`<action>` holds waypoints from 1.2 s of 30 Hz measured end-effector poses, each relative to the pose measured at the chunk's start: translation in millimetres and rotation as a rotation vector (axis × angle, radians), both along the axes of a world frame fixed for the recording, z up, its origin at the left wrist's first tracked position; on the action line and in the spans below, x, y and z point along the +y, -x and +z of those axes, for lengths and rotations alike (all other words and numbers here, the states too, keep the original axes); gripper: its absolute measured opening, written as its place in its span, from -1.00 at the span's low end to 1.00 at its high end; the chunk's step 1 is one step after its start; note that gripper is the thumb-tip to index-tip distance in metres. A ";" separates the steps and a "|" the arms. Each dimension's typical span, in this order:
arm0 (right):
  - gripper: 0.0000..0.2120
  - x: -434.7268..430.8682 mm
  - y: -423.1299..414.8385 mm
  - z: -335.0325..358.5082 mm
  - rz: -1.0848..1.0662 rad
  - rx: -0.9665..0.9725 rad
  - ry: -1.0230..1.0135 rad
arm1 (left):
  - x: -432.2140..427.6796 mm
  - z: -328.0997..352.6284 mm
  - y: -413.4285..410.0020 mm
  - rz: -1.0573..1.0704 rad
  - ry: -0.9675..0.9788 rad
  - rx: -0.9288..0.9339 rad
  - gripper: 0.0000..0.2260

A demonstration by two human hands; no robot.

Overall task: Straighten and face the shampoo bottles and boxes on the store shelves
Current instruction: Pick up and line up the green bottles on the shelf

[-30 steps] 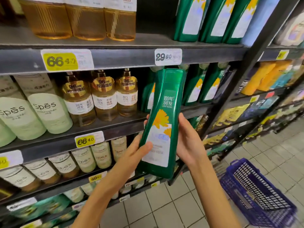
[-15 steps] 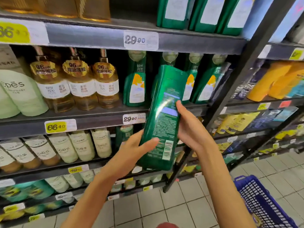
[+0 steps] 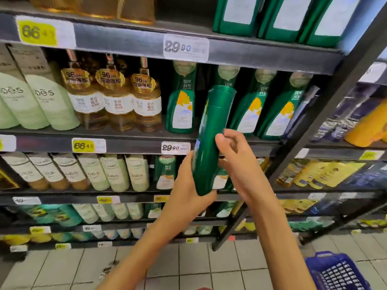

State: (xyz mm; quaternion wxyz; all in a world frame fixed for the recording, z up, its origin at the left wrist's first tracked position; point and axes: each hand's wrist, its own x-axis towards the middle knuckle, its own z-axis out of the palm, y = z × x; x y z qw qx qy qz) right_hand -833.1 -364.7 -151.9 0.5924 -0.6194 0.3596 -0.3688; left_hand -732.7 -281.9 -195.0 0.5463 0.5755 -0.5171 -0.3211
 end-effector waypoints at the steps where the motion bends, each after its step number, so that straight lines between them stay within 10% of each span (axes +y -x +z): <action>1: -0.35 -2.8 4.5 0.9 0.037 0.053 0.047 | 2.3 1.6 -8.6 -0.101 -0.047 0.152 -0.43; 6: -0.40 -7.1 -1.5 -4.2 0.255 0.149 0.025 | 11.3 2.6 -29.9 -0.479 -0.163 0.650 -0.62; 14: -0.54 -9.5 -28.3 -25.0 0.247 -0.132 -0.013 | 7.2 -10.3 -48.6 -0.082 -0.117 0.482 -0.51; 20: -0.69 -2.5 -37.5 -44.9 0.393 0.051 -0.044 | 20.3 -24.5 -60.4 -0.077 -0.084 0.622 -0.60; 26: -0.64 10.6 -39.2 -61.3 0.352 0.050 0.128 | 24.2 -32.5 -88.4 -0.002 -0.091 0.066 -0.56; 36: -0.55 24.6 -37.5 -71.8 0.309 0.076 0.235 | 27.2 -40.3 -85.8 0.073 -0.079 -0.032 -0.50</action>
